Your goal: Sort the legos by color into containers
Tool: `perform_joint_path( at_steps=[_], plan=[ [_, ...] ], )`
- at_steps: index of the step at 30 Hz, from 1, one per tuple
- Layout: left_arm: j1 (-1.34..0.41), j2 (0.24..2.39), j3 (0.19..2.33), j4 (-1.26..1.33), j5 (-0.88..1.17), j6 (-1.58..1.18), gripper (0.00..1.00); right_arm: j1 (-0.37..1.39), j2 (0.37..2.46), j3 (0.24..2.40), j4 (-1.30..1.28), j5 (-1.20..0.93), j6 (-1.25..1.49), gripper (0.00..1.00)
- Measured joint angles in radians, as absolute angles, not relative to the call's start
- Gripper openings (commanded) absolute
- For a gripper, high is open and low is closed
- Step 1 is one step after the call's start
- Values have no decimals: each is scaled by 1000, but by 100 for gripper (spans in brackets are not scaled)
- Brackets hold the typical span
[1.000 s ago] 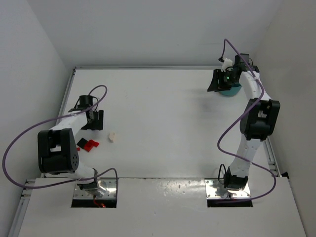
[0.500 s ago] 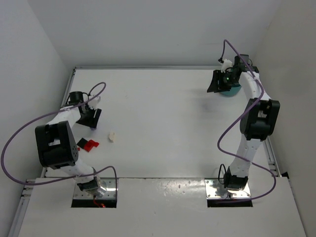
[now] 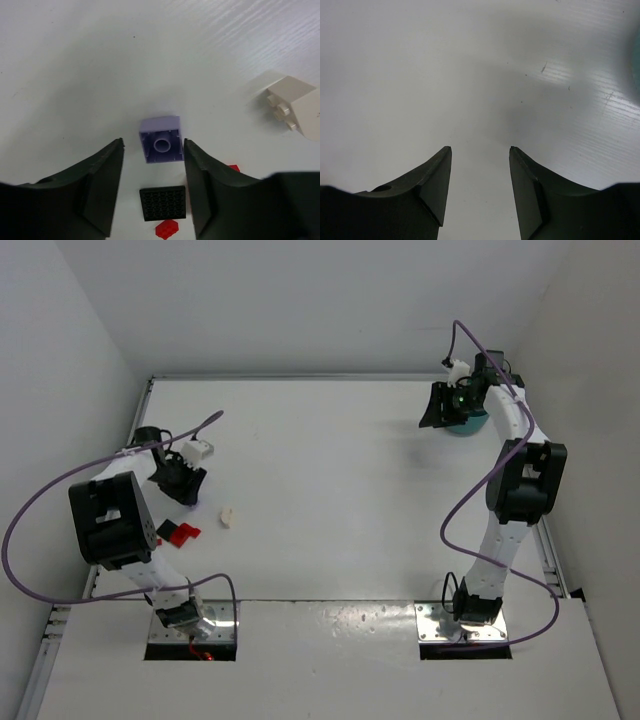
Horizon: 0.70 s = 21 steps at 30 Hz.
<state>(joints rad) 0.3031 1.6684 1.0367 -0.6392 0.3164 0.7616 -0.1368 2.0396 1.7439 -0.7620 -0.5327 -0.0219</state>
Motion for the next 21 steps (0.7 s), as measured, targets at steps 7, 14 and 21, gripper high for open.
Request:
perform_joint_path(
  at_steps=[7, 14, 21],
  plan=[
    [304, 1710, 1037, -646, 344, 811, 54, -137, 2040, 1744, -765, -537, -22, 51],
    [310, 1737, 1036, -641, 344, 809, 47, -137, 2040, 1744, -765, -537, -22, 51],
    [310, 1725, 1020, -627, 375, 796, 25, -133, 2036, 1736, -758, -570, -22, 51]
  ],
)
